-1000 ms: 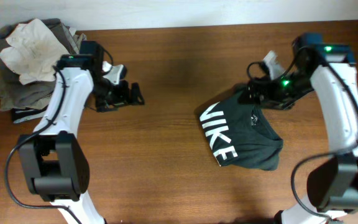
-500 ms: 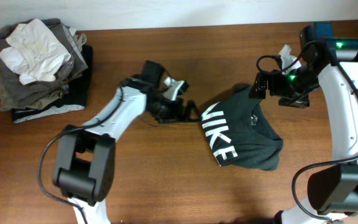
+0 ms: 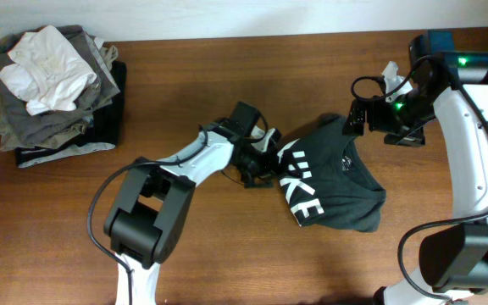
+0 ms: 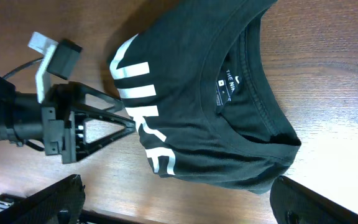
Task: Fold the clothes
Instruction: 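Grasp the black bundle's left edge with the left gripper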
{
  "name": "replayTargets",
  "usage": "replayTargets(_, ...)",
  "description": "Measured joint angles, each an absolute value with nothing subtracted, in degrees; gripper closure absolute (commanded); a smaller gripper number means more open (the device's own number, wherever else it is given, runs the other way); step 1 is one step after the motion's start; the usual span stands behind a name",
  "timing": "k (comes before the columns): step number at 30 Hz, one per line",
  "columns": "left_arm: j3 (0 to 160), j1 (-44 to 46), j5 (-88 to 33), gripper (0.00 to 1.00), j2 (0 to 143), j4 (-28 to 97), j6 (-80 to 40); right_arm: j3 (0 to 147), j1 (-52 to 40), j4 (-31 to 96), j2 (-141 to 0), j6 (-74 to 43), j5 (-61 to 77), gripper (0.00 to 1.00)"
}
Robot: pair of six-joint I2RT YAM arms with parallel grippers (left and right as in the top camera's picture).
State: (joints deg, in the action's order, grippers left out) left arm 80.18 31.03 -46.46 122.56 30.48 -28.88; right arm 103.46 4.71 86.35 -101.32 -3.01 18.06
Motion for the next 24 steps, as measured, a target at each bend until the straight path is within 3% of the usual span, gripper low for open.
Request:
replayTargets(11, 82.5, 34.8, -50.9, 0.02, 127.0, 21.4, -43.5, 103.5, 4.7, 86.7, -101.3, -3.0, 18.0, 0.01)
replayTargets(12, 82.5, 34.9, -51.0, 0.11, 127.1, 20.5, -44.6, 103.5, 4.7, 86.7, -101.3, -3.0, 18.0, 0.01)
replayTargets(13, 82.5, 35.0, -50.9, 0.32, 127.2, 20.0, -45.3, 103.5, 4.7, 86.8, -101.3, -3.0, 18.0, 0.01)
replayTargets(16, 82.4, 35.3, -48.8, 0.58, 128.1, 18.1, -46.4, 103.5, 4.7, 86.8, -101.3, -3.0, 18.0, 0.01)
replayTargets(21, 82.2, 35.6, -45.5, 0.87, 129.4, 16.2, -46.3, 103.5, 4.7, 87.1, -101.3, -3.0, 17.9, 0.01)
replayTargets(24, 81.9, 35.3, -44.8, 0.94, 129.9, 13.6, -45.1, 103.5, 4.7, 87.7, -101.3, -3.0, 16.6, 0.01)
